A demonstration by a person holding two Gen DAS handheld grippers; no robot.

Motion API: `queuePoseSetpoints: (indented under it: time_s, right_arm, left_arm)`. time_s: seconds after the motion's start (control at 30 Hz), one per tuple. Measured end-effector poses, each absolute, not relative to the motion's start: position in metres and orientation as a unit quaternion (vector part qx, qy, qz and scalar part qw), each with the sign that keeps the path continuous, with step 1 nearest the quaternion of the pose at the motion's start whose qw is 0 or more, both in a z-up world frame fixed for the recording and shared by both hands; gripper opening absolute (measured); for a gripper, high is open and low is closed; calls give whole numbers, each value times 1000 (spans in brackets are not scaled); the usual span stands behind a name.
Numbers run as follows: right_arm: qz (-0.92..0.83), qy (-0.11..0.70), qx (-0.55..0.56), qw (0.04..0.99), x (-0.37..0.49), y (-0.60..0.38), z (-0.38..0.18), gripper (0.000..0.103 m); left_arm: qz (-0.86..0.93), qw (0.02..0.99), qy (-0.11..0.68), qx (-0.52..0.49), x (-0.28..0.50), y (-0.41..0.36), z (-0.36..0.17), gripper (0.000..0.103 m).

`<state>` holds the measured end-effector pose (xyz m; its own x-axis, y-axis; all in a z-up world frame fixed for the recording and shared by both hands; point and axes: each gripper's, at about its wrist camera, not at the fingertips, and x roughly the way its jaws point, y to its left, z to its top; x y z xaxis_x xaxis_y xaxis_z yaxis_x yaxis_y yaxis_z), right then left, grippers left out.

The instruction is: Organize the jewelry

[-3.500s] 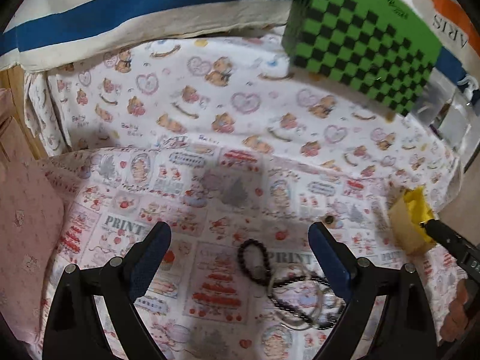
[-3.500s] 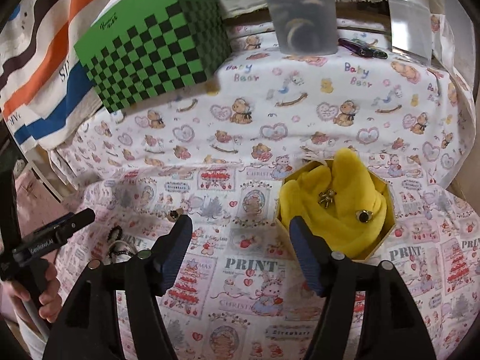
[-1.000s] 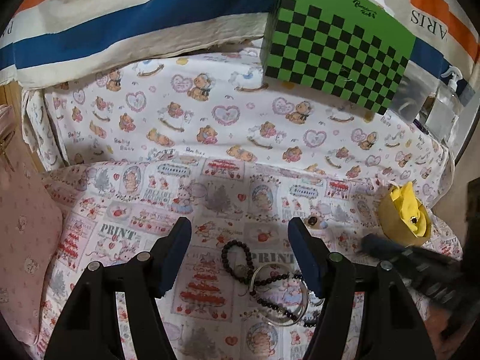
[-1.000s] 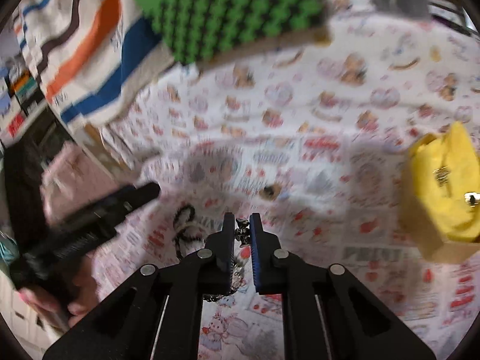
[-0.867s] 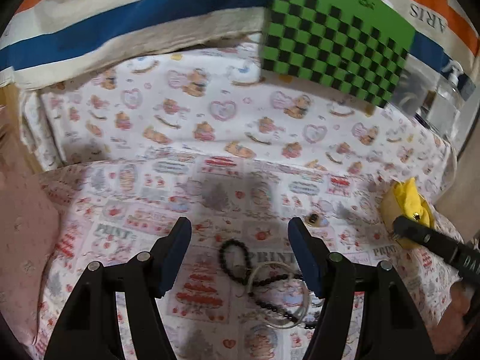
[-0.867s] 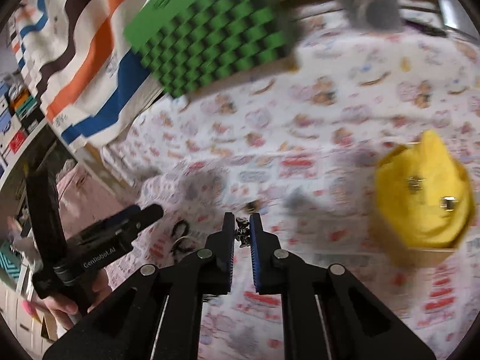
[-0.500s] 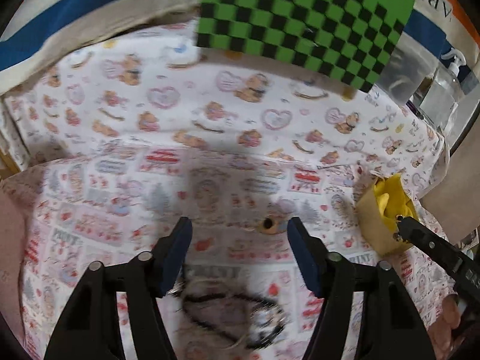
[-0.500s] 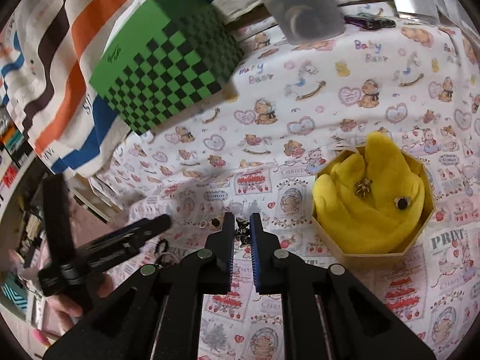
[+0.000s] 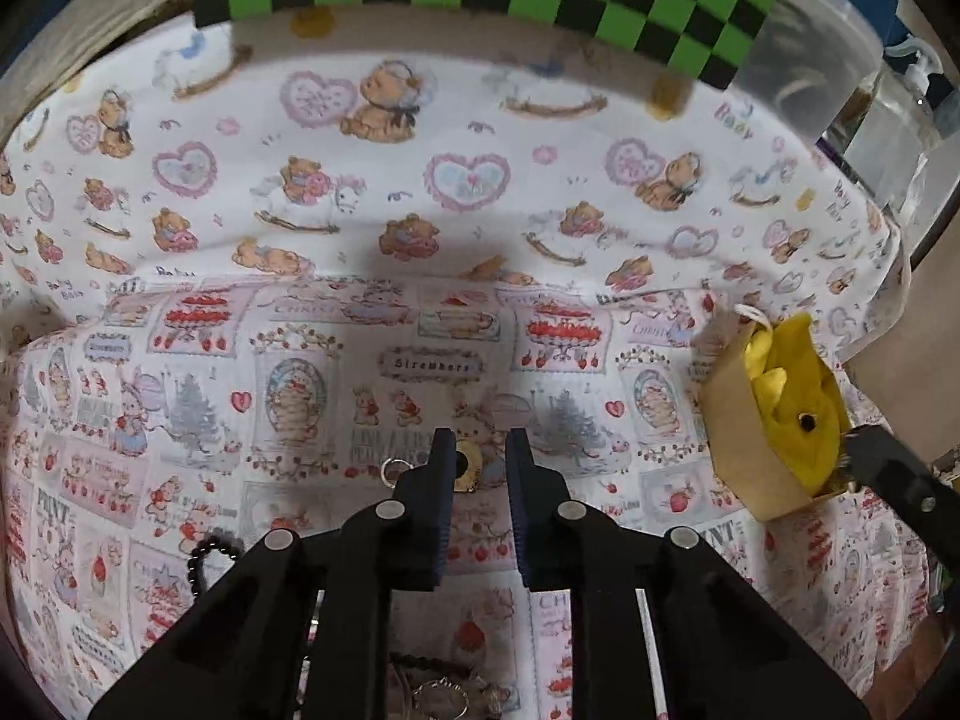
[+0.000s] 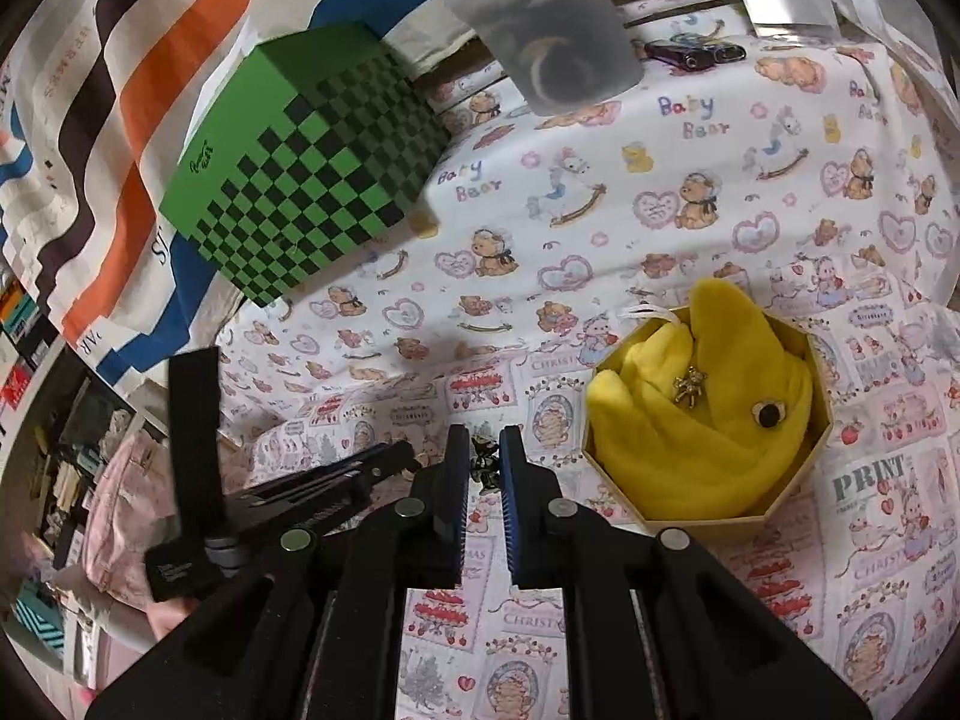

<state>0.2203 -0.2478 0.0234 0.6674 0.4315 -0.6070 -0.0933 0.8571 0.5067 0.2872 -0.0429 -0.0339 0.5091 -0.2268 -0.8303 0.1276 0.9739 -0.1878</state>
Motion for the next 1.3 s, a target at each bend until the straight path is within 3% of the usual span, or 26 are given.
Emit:
queuePoseSetpoints:
  time_s: [0.27,0.4,0.53,1.0,1.3]
  right_arm:
    - [145,372,226,889,217,-251,29,10]
    - [144,370,225,890,217,-252,30,10]
    - [141,368,228,890,216,-255,31,10]
    - [103,334,296,889,204,-310,50,10]
    - [75,370,338,862,220,-343,26,10]
  left_arm:
    - [-83,867,490,-28,296,-44,-48,18]
    - [-87,867,490,-33,298,-44,-49,10]
    - [-90,873,478,-31,292,-42,-42,10]
    - [-138,919,365,-48,225,-77,50,10]
    - [-204,916,331,-97,223,-111,80,10]
